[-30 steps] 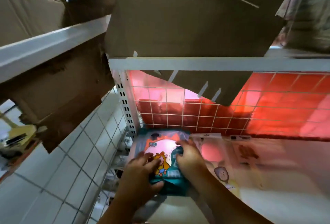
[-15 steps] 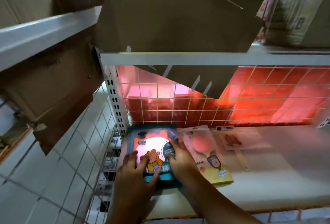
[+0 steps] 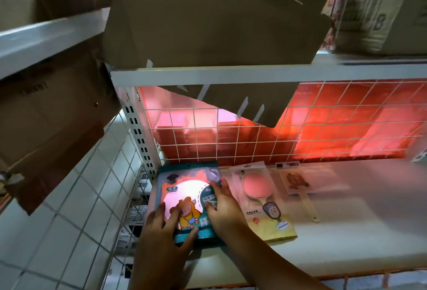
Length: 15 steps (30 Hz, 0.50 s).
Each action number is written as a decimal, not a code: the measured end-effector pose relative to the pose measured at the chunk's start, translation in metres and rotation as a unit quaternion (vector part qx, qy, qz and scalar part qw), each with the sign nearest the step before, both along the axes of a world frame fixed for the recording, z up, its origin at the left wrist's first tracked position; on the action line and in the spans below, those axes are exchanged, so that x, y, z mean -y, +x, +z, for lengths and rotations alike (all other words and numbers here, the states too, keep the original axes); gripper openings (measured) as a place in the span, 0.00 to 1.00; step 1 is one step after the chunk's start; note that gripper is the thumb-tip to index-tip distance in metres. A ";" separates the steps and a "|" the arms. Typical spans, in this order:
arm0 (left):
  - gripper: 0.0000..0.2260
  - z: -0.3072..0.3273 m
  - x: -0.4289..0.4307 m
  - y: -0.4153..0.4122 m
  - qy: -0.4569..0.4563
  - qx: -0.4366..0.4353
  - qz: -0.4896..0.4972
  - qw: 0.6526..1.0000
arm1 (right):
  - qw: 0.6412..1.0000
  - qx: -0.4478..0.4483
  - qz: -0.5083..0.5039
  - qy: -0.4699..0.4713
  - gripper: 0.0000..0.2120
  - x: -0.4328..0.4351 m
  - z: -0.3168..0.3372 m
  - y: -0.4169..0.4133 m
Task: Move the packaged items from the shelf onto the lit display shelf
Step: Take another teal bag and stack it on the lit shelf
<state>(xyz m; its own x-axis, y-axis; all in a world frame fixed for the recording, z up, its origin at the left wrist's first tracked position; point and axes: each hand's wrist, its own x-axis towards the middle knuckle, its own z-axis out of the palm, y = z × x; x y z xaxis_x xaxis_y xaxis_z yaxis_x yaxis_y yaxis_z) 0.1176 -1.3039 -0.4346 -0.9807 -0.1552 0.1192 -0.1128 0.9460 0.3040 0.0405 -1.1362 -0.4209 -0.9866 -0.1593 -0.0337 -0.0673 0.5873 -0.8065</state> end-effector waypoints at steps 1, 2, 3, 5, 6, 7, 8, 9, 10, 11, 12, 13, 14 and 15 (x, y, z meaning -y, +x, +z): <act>0.41 -0.001 0.001 0.001 0.005 0.003 0.005 1.000 | 1.000 -0.002 -0.006 -0.014 0.29 0.001 -0.001 0.003; 0.43 -0.001 0.002 0.002 0.016 0.004 0.014 1.000 | 0.999 -0.004 -0.010 -0.033 0.29 0.002 -0.002 0.007; 0.44 -0.002 0.004 0.001 0.029 0.004 0.025 0.999 | 0.998 -0.008 -0.013 -0.054 0.29 0.003 -0.006 0.012; 0.46 -0.005 0.008 0.000 0.058 0.004 0.047 0.997 | 0.996 -0.010 -0.027 -0.089 0.27 0.005 -0.015 0.020; 0.47 -0.008 0.010 0.000 0.076 0.006 0.056 0.996 | 0.994 -0.001 -0.035 -0.101 0.25 0.006 -0.018 0.023; 0.48 -0.010 0.012 -0.001 0.093 0.009 0.063 0.994 | 0.993 0.009 -0.041 -0.111 0.24 0.006 -0.019 0.024; 0.49 -0.012 0.014 -0.002 0.105 0.013 0.066 0.992 | 0.992 0.020 -0.043 -0.118 0.24 0.006 -0.019 0.025; 0.48 -0.014 0.015 -0.002 0.114 0.017 0.067 0.991 | 0.991 0.028 -0.044 -0.125 0.23 0.006 -0.018 0.024; 0.46 -0.013 0.015 -0.002 0.123 0.020 0.068 0.990 | 0.990 0.032 -0.045 -0.129 0.23 0.005 -0.017 0.024; 0.43 -0.012 0.015 -0.002 0.130 0.022 0.068 0.989 | 0.990 0.030 -0.046 -0.130 0.23 0.006 -0.017 0.024; 0.39 -0.009 0.014 -0.002 0.132 0.022 0.067 0.989 | 0.991 0.027 -0.045 -0.125 0.23 0.007 -0.015 0.025; 0.35 -0.009 0.013 -0.002 0.131 0.021 0.068 0.989 | 0.992 0.023 -0.043 -0.120 0.23 0.008 -0.015 0.026; 0.34 -0.008 0.012 -0.002 0.127 0.023 0.069 0.989 | 0.992 0.022 -0.041 -0.115 0.23 0.009 -0.015 0.027; 0.33 -0.007 0.012 -0.002 0.122 0.026 0.071 0.990 | 0.993 0.021 -0.039 -0.112 0.24 0.010 -0.014 0.028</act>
<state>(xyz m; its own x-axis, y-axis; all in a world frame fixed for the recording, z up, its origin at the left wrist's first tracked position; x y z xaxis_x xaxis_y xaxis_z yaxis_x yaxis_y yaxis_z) 0.1154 -1.3159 -0.4413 -0.9510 -0.3090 0.0109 -0.2601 0.8185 0.5123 0.0683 -1.1459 -0.4346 -0.9947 -0.0915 -0.0473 0.0073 0.3952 -0.9186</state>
